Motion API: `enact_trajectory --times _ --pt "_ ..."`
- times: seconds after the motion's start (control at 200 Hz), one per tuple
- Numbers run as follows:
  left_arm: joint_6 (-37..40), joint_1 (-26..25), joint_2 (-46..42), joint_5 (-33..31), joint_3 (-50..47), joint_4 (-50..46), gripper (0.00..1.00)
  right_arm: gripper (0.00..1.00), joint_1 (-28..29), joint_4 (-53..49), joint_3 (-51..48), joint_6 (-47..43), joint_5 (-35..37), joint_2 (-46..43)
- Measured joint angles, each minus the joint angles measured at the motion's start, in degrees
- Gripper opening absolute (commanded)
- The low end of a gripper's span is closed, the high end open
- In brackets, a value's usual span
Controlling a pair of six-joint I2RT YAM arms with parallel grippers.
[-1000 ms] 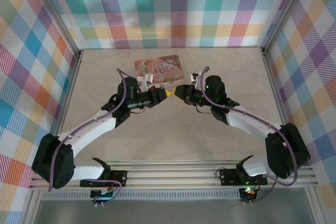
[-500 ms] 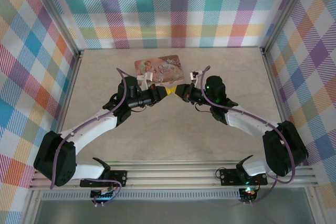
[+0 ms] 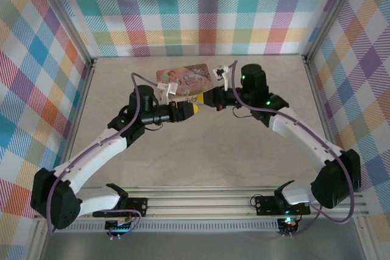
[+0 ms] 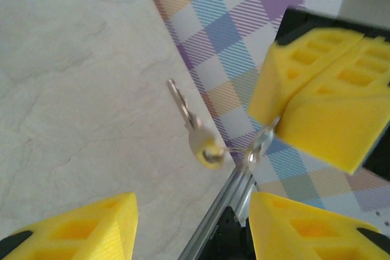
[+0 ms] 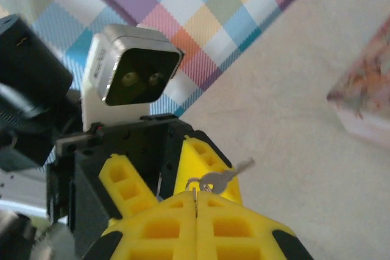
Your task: Unlock the padlock with the key
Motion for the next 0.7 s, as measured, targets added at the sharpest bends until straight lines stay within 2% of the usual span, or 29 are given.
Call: enact_trajectory --times 0.13,0.265,0.495,0.7 --pt "3.7 1.6 -3.3 2.4 2.1 -1.0 0.5 0.0 0.0 -11.5 5.5 -13.9 -2.3 -2.3" --pt "3.8 2.3 -4.0 5.4 2.3 2.4 0.49 0.0 0.0 -17.5 6.3 -21.4 -6.3 -2.3" --pt "0.1 2.3 -4.0 8.8 -1.6 13.9 0.44 0.0 0.0 -19.4 6.4 -24.6 -11.0 -1.5" --pt "-1.0 1.6 -4.0 10.6 -3.8 18.1 0.44 0.0 -0.7 -19.7 6.9 -24.7 -13.4 -0.7"
